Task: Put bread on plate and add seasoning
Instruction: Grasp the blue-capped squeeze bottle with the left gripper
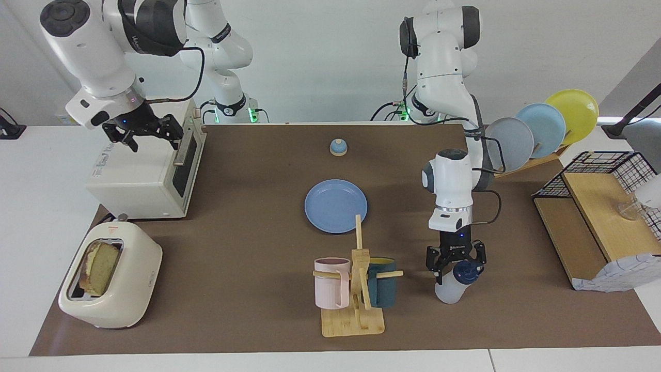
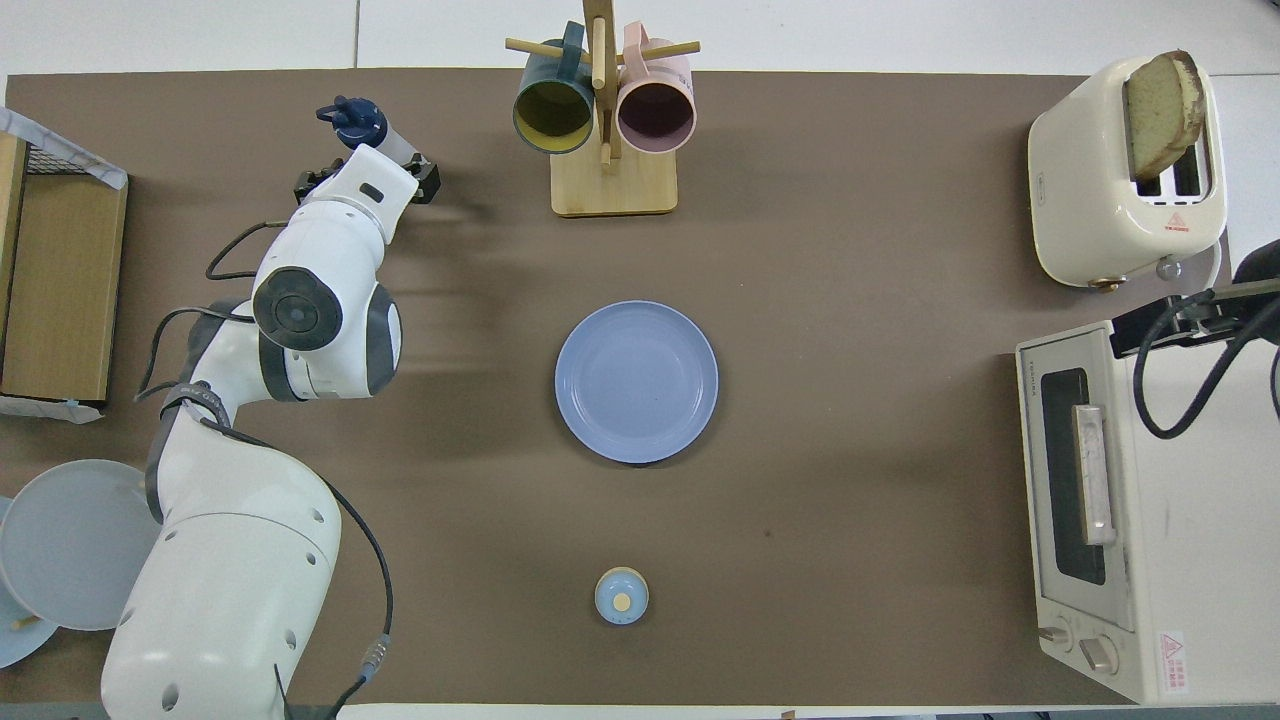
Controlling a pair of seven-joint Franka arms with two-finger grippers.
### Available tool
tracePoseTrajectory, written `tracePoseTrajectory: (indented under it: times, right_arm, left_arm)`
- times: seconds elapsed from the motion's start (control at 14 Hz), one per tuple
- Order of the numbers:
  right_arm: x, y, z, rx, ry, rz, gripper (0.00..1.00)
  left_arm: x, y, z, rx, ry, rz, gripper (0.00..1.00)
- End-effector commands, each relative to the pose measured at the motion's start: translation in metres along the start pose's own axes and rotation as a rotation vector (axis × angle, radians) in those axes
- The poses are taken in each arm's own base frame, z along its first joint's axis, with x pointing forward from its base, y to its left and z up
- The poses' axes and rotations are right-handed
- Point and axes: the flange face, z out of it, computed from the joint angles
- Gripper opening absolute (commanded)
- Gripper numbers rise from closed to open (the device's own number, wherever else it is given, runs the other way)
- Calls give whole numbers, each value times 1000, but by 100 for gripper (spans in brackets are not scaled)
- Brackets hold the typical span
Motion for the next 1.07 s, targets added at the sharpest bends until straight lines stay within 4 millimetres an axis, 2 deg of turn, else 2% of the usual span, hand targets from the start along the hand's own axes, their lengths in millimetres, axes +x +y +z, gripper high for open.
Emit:
tracePoseTrajectory:
  times: [0.0,0.36,0.57,0.72,0.79,0.86,0.93,1.0]
  right_arm:
    - [0,3,-2,16,-4,-9,100]
    - [0,3,-2,16,-4,-9,100]
    - [0,3,-2,16,-4,-11,100]
    - [0,-14,-4,9,3,-58,100]
    - [4,-11,2,6,36,-103,100]
    - [15,-9,3,-13,146,-148,100]
    - [28,2,4,-35,244,-162,100]
    - [42,20,13,-51,293,-148,100]
  left_arm:
    - [8,-2,13,3,0,-19,100]
    - [7,12,12,-21,-2,-22,100]
    - [15,7,13,-19,7,-28,100]
    - [14,5,14,-18,-4,-33,100]
    - [13,7,14,-21,-6,-32,100]
    - [13,9,14,-23,-6,-32,100]
    - [11,11,13,-25,-8,-28,100]
    - [8,13,13,-27,-11,-26,100]
